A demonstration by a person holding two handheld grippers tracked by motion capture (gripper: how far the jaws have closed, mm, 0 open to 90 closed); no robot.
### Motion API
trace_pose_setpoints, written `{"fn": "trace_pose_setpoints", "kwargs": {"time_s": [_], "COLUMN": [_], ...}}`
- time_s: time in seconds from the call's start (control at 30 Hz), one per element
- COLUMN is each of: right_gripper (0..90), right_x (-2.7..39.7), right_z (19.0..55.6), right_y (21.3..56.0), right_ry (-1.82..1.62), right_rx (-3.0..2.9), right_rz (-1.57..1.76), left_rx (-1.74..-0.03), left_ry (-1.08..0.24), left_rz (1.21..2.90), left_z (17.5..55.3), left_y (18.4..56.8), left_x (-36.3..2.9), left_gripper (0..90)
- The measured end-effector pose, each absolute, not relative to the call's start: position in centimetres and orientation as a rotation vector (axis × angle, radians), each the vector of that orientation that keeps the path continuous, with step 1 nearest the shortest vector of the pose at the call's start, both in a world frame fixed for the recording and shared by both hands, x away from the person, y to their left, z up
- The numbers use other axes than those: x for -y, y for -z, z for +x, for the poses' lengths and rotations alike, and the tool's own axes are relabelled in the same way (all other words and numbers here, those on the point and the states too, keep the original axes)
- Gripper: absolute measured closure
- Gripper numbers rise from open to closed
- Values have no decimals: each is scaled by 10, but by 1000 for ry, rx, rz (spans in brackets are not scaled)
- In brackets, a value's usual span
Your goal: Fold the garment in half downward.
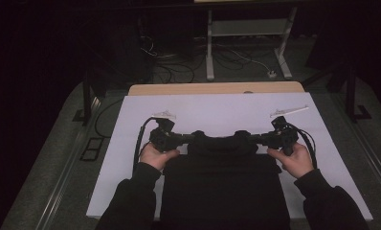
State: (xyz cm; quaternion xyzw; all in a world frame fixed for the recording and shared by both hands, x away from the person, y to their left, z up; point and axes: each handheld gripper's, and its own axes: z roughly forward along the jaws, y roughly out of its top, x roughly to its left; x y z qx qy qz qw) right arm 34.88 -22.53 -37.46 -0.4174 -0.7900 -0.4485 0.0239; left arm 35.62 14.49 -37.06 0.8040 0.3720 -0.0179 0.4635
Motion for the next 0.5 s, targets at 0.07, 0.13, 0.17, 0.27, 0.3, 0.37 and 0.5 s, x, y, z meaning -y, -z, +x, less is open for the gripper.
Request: {"fn": "trace_pose_setpoints", "kwargs": {"time_s": [0.07, 0.13, 0.17, 0.27, 0.3, 0.37, 0.5], "right_gripper": [842, 842, 842, 842, 842, 842, 841], "right_x": [225, 225, 225, 225, 225, 225, 226], "right_z": [347, 345, 344, 341, 340, 338, 334], "right_y": [375, 375, 375, 375, 375, 375, 373], "right_ry": [1386, 1383, 1383, 1381, 1379, 1373, 1371], "right_rx": [2447, 2448, 2451, 2455, 2457, 2459, 2462], "right_rz": [-1288, -1284, -1278, -1270, -1269, -1265, -1257], "left_rx": [-903, -897, -895, -887, -887, -885, -884], "left_ry": [49, 50, 51, 52, 52, 54, 58], "left_rz": [1992, 1994, 1994, 2004, 2004, 2006, 2008], "left_z": [354, 353, 352, 347, 347, 344, 339], "left_y": [370, 370, 370, 369, 369, 370, 370], "left_x": [-145, -145, -145, -143, -143, -143, -143], "left_gripper": [865, 865, 866, 865, 865, 865, 865]}}
